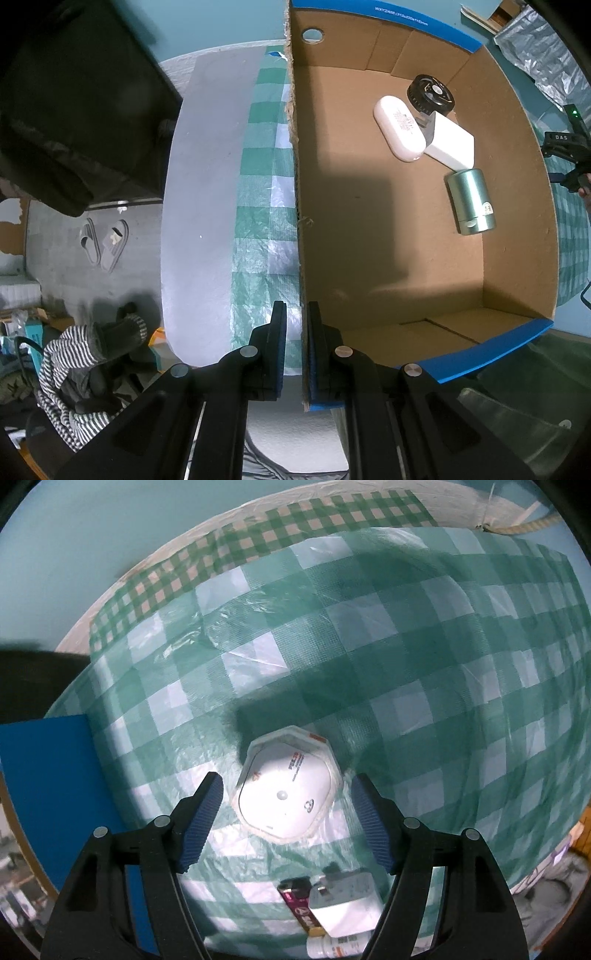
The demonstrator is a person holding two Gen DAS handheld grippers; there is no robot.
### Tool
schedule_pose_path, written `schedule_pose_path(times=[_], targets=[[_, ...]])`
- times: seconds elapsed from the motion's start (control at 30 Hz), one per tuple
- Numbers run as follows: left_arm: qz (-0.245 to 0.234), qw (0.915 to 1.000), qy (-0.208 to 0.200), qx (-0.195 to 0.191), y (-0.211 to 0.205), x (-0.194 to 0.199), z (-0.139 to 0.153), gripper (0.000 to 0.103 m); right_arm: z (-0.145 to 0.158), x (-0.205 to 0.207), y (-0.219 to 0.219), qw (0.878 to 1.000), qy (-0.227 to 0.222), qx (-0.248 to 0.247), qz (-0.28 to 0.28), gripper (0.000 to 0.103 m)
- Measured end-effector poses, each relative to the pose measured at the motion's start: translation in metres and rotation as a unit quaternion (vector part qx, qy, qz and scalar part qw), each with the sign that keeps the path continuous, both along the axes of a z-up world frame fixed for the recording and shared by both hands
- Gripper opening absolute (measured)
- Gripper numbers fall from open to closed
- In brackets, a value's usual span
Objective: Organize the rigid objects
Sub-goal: 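Move the right gripper to the white octagonal PISEN device and grasp it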
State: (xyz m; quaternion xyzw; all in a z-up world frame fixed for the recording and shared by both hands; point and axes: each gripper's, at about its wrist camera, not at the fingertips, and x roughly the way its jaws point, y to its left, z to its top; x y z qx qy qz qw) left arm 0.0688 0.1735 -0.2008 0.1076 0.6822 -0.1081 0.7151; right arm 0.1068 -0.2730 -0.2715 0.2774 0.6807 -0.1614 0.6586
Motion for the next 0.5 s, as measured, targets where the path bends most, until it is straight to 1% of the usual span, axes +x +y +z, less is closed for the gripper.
schedule_pose_path(times=[0.07, 0.1, 0.13, 0.27, 0.33, 0.37, 0.5], targets=[[0.000, 1.0000, 0.001, -0.001, 0.000, 0.000, 0.000, 0.009, -0.003, 0.003, 0.002, 1.000, 0.003, -0.001, 0.007, 0.073], [0.000, 1.0000, 0.001, -0.001, 0.001, -0.001, 0.000, 0.009, -0.003, 0.005, 0.004, 1.000, 0.005, -0.004, 0.013, 0.068], [0.001, 1.0000, 0.001, -0.001, 0.001, -0.001, 0.001, 0.009, -0.004, 0.006, 0.006, 1.000, 0.008, -0.008, 0.021, 0.066], [0.003, 1.0000, 0.000, -0.001, 0.002, -0.002, 0.001, 0.010, -0.004, 0.010, 0.014, 0.997, 0.011, -0.029, 0.067, 0.064], [0.004, 1.0000, 0.001, -0.002, 0.003, -0.003, 0.001, 0.009, -0.004, 0.013, 0.019, 0.994, 0.008, -0.036, 0.101, 0.062], [0.005, 1.0000, 0.001, -0.002, 0.002, -0.002, 0.000, 0.009, -0.004, 0.014, 0.021, 0.992, 0.007, -0.041, 0.117, 0.059], [0.006, 1.0000, 0.002, -0.002, 0.003, -0.002, 0.000, 0.009, -0.003, 0.017, 0.031, 0.981, 0.003, -0.051, 0.187, 0.059]])
